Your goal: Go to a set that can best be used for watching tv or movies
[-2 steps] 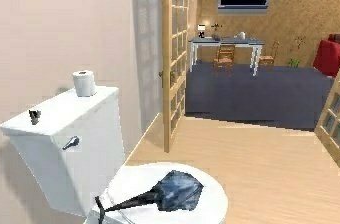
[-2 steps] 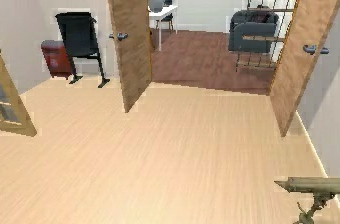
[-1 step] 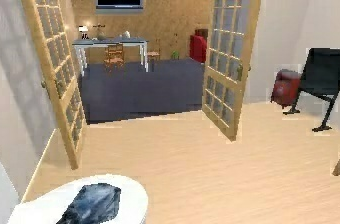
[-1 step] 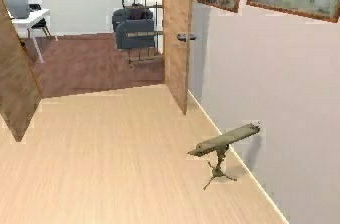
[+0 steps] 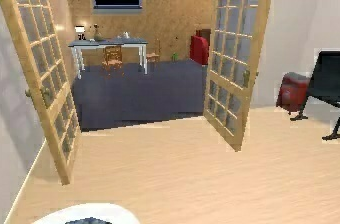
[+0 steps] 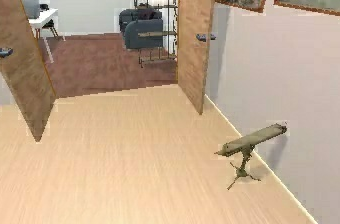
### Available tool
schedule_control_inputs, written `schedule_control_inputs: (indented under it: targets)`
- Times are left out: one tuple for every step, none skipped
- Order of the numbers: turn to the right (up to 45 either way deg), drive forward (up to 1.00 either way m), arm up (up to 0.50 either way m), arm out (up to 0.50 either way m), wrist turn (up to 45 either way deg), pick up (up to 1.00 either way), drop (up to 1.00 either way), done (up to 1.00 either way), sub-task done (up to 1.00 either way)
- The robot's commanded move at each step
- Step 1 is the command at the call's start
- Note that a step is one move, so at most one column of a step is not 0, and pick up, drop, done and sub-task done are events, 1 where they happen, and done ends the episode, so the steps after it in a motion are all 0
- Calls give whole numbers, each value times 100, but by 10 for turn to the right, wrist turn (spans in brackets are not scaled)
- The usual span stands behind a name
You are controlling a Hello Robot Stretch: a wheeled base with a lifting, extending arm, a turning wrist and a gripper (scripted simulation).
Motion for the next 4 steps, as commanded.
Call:
schedule_control_inputs:
  targets:
    - [450, 0, 0, 0, 0, 0, 0, 0, 0]
    - [450, 0, 0, 0, 0, 0, 0, 0, 0]
    - [90, 0, 0, 0, 0, 0, 0, 0, 0]
    - [0, 20, 0, 0, 0, 0, 0, 0, 0]
